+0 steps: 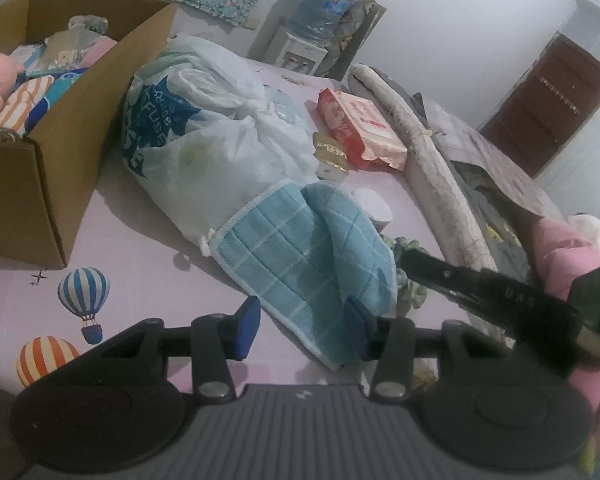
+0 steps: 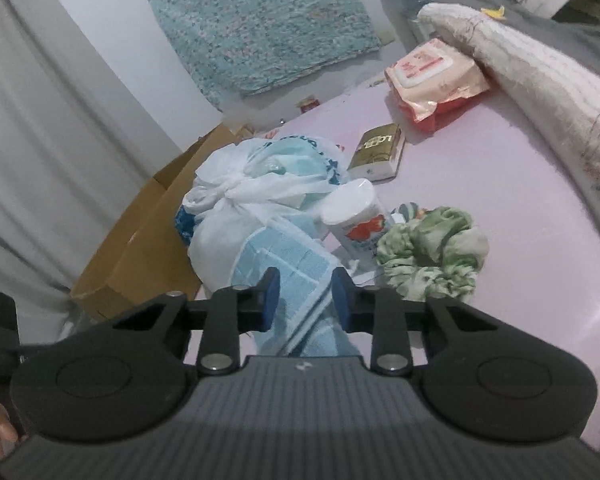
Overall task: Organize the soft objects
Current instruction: 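Lift the blue towel off the mat with the right gripper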
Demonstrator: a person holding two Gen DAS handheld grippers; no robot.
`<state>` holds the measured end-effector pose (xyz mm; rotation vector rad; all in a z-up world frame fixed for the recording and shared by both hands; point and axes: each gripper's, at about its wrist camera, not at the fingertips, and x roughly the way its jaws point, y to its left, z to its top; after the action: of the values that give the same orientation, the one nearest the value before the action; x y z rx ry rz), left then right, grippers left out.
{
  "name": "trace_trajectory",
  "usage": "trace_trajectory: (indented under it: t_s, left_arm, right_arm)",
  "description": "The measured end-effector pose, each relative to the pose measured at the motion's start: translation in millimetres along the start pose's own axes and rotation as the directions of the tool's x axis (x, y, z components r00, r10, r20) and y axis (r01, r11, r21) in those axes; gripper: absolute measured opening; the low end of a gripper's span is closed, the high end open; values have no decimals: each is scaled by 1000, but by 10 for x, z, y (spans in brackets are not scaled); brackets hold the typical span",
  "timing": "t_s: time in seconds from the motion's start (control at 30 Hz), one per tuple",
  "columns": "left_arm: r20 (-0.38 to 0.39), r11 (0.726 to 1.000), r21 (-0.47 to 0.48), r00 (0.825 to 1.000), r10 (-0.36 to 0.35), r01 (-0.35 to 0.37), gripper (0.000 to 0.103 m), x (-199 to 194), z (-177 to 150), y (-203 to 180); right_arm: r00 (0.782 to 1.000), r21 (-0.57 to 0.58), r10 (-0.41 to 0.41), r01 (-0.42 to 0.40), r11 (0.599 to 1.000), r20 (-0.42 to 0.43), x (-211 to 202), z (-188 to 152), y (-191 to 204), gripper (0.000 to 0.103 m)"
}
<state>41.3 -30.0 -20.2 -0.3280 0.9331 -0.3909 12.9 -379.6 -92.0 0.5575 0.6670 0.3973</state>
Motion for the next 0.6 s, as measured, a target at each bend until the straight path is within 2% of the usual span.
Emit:
trace_trajectory:
  t_s: [0.1, 0.2, 0.23, 0.27, 0.33, 0.47, 0.6]
  left_arm:
    - [-17, 1000, 2, 1000, -7, 7, 47, 54, 23, -4]
    - [-60, 999, 5, 997, -52, 53, 49, 192, 62, 9]
    - [-73, 997, 0, 995, -71, 71, 56, 242, 71, 17]
    - [-92, 996, -5, 992, -87, 87, 73, 294, 82, 25]
    - [-118, 995, -16, 988, -102, 100, 83, 393, 98, 34]
    - [-149, 993, 16, 982, -113, 117, 87, 578, 155, 30]
    - [-178, 993, 19, 978, -112, 117, 87, 775, 203, 74]
  right_arm:
    - [1000, 0, 17, -17, 1000, 21, 11, 27, 17, 27]
    - [1000, 34, -2, 2, 999, -16, 136, 53, -55, 27]
    - [999, 48, -6, 8, 999, -31, 184, 48, -87, 27]
    - [999, 66, -10, 13, 998, -50, 240, 43, -123, 27]
    - [996, 98, -18, 26, 995, -89, 359, 22, -191, 27]
    - [988, 168, 0, 26, 985, -157, 564, -15, -310, 27]
    - [974, 270, 70, -9, 963, -216, 709, -46, -452, 28]
